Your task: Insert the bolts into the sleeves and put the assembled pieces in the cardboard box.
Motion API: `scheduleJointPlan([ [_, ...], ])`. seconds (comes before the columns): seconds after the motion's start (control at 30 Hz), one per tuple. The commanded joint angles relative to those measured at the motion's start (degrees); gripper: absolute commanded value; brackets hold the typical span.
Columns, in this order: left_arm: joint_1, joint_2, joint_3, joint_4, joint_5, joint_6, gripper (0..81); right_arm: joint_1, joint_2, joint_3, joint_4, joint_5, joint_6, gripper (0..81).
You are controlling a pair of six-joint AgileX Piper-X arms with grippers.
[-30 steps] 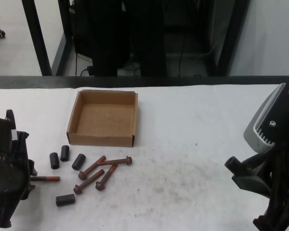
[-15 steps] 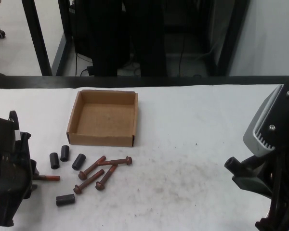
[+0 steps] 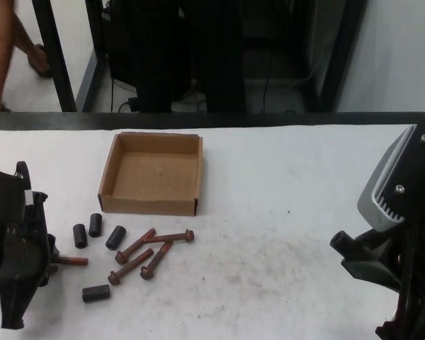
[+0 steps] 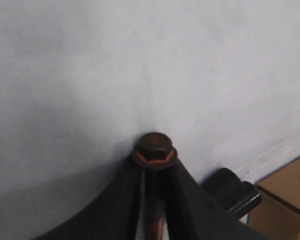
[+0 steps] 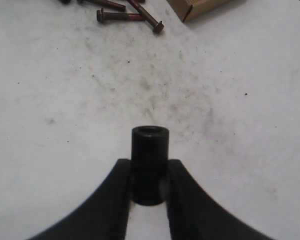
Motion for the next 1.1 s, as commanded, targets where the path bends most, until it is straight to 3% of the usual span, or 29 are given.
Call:
scheduleJointPlan([
  [0.0, 0.14, 2.79, 0.38, 1.56, -0.31, -1.2, 14.5, 0.01, -0.38, -0.19, -0.22, -0.46, -0.45, 0.2],
  [0.13, 0.14, 2.79, 0.38, 2.96, -0.74, -3.7, 13.6, 0.01, -0.38, -0.19, -0.22, -0.46, -0.45, 0.2],
  [0.27, 0.14, 2.79, 0.38, 3.73, 0.83, -2.65, 1.2, 0.01, -0.38, -1.11, 0.29, -0.46, -0.62, 0.2],
  [0.4, 0.14, 2.57, 0.38, 2.5, 4.46, 1.29, 0.8, 0.01, -0.38, -1.26, 0.47, -0.46, -0.62, 0.2],
  [0.6, 0.14, -1.89, 0.38, -5.14, 5.72, 12.09, 0.8, 0.01, -0.38, -2.03, 1.01, -0.2, -0.94, 0.2],
  [0.8, 0.04, -11.71, 0.38, -4.16, 7.72, 31.99, 0.8, 0.01, -0.19, -2.03, 1.01, -2.32, -1.3, 0.2],
  [1.07, 0.04, -25.72, 0.48, -0.24, 15.39, 42.28, 0.8, 0.01, 5.36, -2.03, -2.8, -8.57, 2.54, 0.2],
])
